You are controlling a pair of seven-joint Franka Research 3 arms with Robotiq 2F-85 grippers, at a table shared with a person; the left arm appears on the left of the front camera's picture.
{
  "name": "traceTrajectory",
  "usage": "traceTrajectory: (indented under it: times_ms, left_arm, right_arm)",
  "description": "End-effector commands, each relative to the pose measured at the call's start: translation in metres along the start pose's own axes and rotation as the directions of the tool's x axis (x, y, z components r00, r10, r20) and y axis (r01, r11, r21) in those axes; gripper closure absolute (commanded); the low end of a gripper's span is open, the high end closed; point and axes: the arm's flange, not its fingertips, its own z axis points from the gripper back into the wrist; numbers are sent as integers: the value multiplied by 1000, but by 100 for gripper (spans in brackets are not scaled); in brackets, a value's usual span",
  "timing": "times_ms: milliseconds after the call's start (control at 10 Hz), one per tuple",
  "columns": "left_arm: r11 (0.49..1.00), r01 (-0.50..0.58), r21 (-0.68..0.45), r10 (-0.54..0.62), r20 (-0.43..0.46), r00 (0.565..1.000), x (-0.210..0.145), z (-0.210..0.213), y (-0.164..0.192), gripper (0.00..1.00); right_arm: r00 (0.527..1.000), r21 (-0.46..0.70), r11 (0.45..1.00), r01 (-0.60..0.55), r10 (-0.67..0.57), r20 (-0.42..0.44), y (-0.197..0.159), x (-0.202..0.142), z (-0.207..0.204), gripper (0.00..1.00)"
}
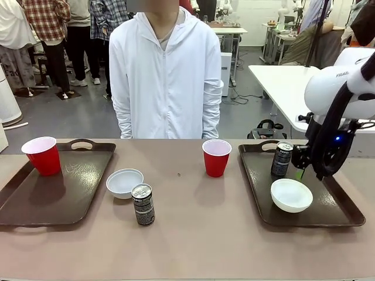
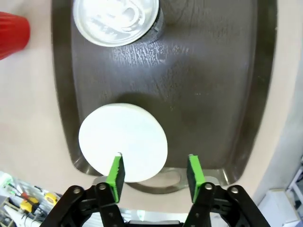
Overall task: Prepare tableware on both trays.
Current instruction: Pick up a Picnic Bowl from the table and place it on a Handle tray.
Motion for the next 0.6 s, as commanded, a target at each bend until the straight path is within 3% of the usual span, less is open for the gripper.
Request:
traceTrajectory:
  times_ms: [0, 200, 500]
  left_arm:
    - [1000, -5, -13, 5, 12, 1000, 1, -1, -1, 0]
    - [1000, -5, -13, 5, 12, 1000, 1, -1, -1, 0]
    - [1000, -5, -13, 5, 12, 1000, 1, -1, -1, 0]
  right_arm:
    - [999, -39, 999, 19, -17, 31, 10, -17, 34, 17]
    - [999, -51, 998, 41, -39, 39, 17, -29, 67, 0]
    - [997, -73, 996, 47, -51, -50, 20, -21, 88, 0]
